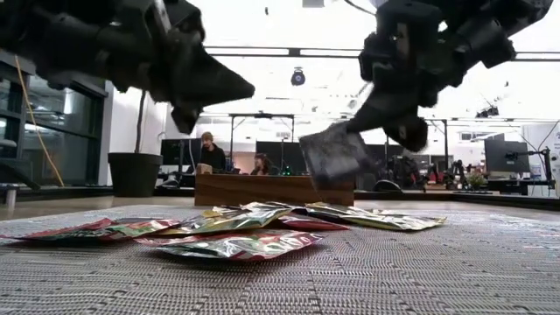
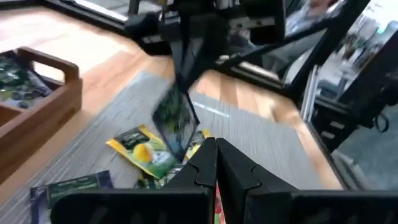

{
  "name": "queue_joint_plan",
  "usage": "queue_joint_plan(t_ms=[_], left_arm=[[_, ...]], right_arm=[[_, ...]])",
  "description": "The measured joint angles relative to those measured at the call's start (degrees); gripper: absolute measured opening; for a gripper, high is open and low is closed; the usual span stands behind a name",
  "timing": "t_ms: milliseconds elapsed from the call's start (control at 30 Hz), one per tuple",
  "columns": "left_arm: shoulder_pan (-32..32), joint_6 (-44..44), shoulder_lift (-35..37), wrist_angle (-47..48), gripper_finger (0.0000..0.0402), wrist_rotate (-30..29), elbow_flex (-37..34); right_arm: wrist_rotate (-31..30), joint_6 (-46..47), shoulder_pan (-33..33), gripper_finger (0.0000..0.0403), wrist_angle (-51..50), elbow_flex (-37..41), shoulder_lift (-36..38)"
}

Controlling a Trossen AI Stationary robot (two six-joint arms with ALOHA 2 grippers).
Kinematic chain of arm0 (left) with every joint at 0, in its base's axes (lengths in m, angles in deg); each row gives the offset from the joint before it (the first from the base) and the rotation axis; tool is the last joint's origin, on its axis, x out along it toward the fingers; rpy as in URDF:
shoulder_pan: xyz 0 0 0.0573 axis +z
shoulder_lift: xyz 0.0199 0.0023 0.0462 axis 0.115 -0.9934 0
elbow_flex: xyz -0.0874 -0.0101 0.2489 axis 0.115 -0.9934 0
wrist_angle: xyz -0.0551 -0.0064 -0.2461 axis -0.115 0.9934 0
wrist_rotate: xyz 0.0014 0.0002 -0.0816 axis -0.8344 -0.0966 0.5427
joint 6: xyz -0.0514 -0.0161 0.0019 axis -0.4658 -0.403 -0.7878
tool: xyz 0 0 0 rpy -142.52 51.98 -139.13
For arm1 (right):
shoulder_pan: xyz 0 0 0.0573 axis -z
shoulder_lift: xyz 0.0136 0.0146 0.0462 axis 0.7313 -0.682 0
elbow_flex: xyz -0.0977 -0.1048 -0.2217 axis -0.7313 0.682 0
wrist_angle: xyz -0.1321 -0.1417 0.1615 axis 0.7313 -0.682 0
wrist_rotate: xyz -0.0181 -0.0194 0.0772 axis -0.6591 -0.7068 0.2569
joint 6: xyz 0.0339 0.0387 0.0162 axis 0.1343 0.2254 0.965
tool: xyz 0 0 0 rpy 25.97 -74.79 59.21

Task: Pick & Place Tea
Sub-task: Put the violet tea bag into the right section of the wooden organizer

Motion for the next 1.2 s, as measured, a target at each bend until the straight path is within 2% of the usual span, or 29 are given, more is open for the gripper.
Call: queue_joint_plan(t_ms=[200, 433, 867, 1033, 1200], left_arm=[[0.2, 1.6, -0.1, -11.9, 0.0001, 1.5, -4.4], [0.2, 6.1, -0.1, -22.4, 0.0001, 2.8, -7.4], [0.2, 6.0, -0.1, -22.5, 0.0001, 3.9, -8.6], [0.2, 6.0, -0.1, -22.4, 0.0001, 3.9, -8.6], [0.2, 5.7, -0.1, -22.3, 0.0001, 3.9, -8.6]], right_arm=[[-6.3, -9.1, 5.9, 0.0, -2.0, 0.0, 4.8], [-4.5, -20.0, 14.6, 0.0, -2.5, 0.0, 4.7], [3.4, -26.3, 26.1, 0.0, -2.5, 0.1, 3.7], [9.8, -27.1, 27.7, 0.0, -0.2, 0.0, -1.2], [9.3, -24.7, 27.7, 0.0, 0.6, 0.1, -5.7]])
